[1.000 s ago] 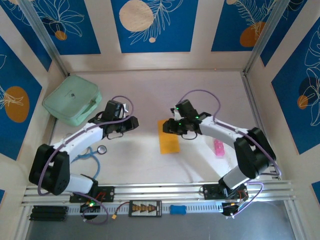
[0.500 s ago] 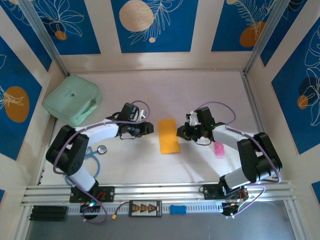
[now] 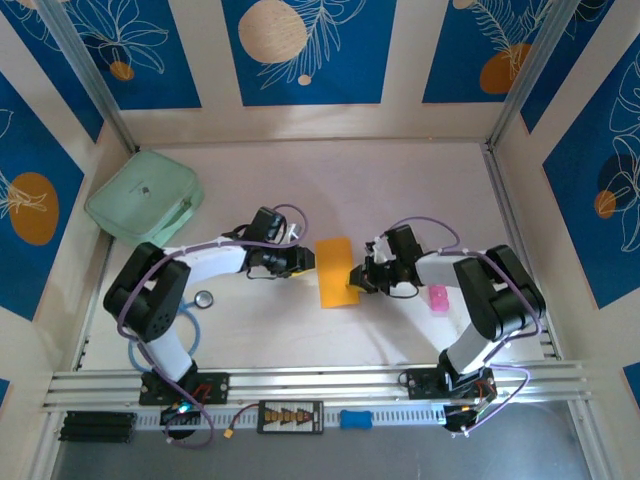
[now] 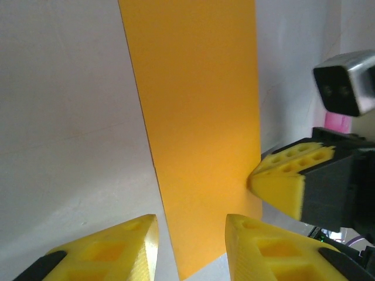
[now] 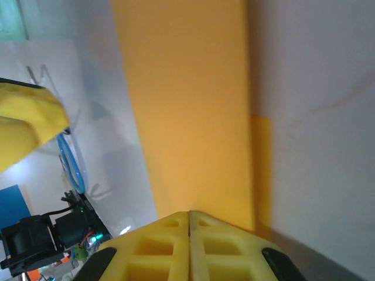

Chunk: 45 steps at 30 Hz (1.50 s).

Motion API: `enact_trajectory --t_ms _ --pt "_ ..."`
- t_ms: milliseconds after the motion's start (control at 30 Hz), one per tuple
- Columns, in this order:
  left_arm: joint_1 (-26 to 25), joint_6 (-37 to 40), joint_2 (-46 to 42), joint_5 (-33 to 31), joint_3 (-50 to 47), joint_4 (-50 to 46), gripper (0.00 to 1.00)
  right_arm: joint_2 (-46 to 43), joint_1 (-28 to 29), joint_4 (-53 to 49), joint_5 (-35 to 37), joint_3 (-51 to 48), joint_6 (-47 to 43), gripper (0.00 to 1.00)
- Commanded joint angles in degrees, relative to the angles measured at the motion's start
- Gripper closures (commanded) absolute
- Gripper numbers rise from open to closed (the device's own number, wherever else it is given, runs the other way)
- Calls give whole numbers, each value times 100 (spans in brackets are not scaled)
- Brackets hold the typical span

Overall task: Fold a paper plane with a square sheet of paper (pick it up from the middle)
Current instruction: Third fold the triangle at the center of the table.

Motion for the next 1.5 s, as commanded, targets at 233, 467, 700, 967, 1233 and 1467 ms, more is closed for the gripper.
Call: enact_trajectory --t_ms 233,467,700,967,1233,1467 --pt "-102 -127 377 216 230 83 60 335 -19 324 -13 -359 308 91" --pt "-179 -256 564 286 259 209 61 331 -3 349 106 -396 415 91" --pt "-278 -337 779 257 297 255 68 288 -7 337 193 -427 478 92" --pt "-365 -434 905 223 254 330 71 264 4 276 251 -430 496 92" --pt "-392 -466 913 260 229 368 78 231 10 226 303 -440 507 92" --pt "-393 -457 829 207 219 329 82 187 14 176 323 -429 492 92"
